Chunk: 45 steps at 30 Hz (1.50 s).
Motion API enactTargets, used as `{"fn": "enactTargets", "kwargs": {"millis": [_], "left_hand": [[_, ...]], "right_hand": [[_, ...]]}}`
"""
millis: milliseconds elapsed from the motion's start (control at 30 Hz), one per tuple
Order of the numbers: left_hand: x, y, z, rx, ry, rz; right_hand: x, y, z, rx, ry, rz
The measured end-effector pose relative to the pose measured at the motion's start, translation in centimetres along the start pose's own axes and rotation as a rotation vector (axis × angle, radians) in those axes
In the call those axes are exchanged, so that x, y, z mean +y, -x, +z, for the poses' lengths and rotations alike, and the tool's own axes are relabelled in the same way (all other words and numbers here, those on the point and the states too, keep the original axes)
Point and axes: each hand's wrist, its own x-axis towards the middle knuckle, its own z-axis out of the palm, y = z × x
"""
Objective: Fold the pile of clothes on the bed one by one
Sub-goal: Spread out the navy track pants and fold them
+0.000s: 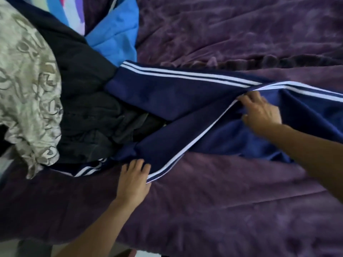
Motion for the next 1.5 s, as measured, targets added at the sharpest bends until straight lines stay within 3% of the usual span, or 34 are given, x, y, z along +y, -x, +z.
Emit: {"fn": "enactTargets", "kwargs": {"millis": [67, 167, 300, 400, 533, 733, 800, 967, 1067, 1133, 1200, 1267, 1400, 1500], "left_hand": [[-2.6, -0.4, -0.9, 0.05, 0.106, 0.083], [-6.4, -2.1, -3.4, 0.188, 0.448, 0.044], [-10.6, -7.3, -9.4, 0.416, 0.845, -0.109], [-13.5, -13.6, -12.7, 0.481, 0.965, -0.232], [-15.0, -21.6, -14.7, 0.441, 0.945, -0.382], [-13.1, -27.1, -12.8, 0.268, 0.679, -0.49], [-12.4, -27.5, -12.4, 0.219, 0.714, -0.515], [-13.1, -26.5, -15.0, 0.143, 1.065, -0.56], [-14.0, -25.0, -17.4, 0.082, 1.177, -0.526], [-14.2, -24.0, -18.5, 0.087, 1.142, -0.467], [-13.9, -23.4, -19.2, 0.133, 1.028, -0.384], [-13.1, -23.1, -20.0, 0.194, 0.901, -0.282], [-9.2, -22.7, -22.6, 0.269, 0.822, -0.134], [-3.5, -21.8, -24.7, 0.343, 0.83, 0.056]], "right_hand": [[-1.3, -1.3, 0.5, 0.035, 0.003, 0.105], [-1.5, -2.3, 0.5, 0.097, -0.005, 0.256], [-1.1, -3.8, -0.7, 0.085, -0.039, 0.356], [-1.3, -5.3, -1.6, 0.116, -0.097, 0.431], [-1.3, -7.6, -1.6, 0.165, -0.14, 0.501], [-0.4, -9.0, 1.8, 0.174, -0.136, 0.524], [-0.4, -9.0, 2.8, 0.177, -0.122, 0.516], [-1.7, -7.5, 2.5, 0.236, -0.131, 0.404], [-4.6, -4.5, 2.8, 0.285, 0.059, 0.058], [-7.1, -3.0, 4.1, 0.175, 0.154, -0.136], [-8.7, -2.8, 5.7, -0.031, 0.218, -0.142], [-8.9, -3.4, 6.8, -0.112, 0.236, -0.09], [-8.7, -3.2, 5.4, -0.138, 0.237, -0.108], [-7.2, -0.7, 2.9, -0.036, 0.038, 0.002]]}}
